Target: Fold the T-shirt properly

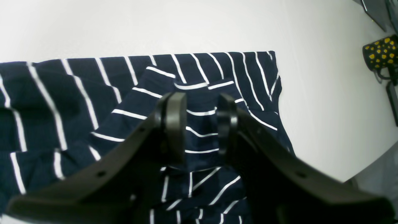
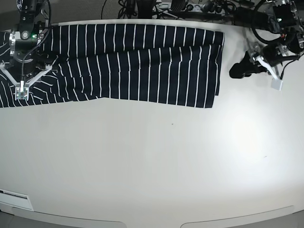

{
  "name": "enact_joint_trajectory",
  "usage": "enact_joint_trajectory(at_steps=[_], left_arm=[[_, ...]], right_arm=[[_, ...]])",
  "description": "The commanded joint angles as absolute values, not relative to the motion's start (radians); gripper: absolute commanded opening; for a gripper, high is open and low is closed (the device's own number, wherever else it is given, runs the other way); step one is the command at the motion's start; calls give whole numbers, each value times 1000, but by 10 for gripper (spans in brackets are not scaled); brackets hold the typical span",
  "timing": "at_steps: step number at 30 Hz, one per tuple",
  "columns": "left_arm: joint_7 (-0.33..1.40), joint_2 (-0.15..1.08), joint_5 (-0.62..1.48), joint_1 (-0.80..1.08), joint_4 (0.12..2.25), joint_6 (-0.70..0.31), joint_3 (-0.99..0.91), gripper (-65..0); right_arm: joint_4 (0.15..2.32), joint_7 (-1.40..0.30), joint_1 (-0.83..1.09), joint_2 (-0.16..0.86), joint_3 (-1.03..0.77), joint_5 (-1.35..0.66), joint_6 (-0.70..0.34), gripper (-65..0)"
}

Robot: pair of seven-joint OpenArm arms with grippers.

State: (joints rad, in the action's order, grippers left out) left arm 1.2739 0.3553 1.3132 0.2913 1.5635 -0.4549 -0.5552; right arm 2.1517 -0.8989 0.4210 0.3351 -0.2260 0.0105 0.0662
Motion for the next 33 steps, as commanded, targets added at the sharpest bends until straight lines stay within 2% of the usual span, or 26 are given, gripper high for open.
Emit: enact_joint_trajectory(at_steps=[1, 8, 16, 22, 23, 24, 25, 27, 33], left_arm=[[1305, 343, 1276, 299, 1568, -447, -545, -268], [1305, 228, 1283, 305, 1568, -448, -509, -268], [1301, 162, 1282, 302, 1568, -448, -402, -268], [1300, 147, 1275, 300, 1568, -448, -398, -269], [1301, 147, 1275, 300, 1568, -448, -398, -288], [1301, 147, 1275, 299, 1568, -448, -398, -338], [1301, 149, 1275, 299, 1569, -448, -398, -423], [1296, 152, 1274, 299, 1569, -448, -401, -646], [1278, 168, 1273, 294, 1569, -456, -447, -650]], right_arm=[[2172, -883, 418, 349, -232, 23, 71, -452], [2172, -879, 418, 349, -232, 23, 71, -452], [2172, -879, 418, 349, -232, 23, 70, -452], [2172, -883, 418, 349, -232, 24, 70, -452], [2172, -883, 418, 349, -232, 24, 70, -452], [2172, -883, 418, 349, -232, 24, 70, -452], [2172, -883, 418, 349, -232, 24, 70, -452], [2172, -883, 418, 349, -232, 24, 68, -452], [2223, -875, 418, 349, -232, 23, 59, -452]])
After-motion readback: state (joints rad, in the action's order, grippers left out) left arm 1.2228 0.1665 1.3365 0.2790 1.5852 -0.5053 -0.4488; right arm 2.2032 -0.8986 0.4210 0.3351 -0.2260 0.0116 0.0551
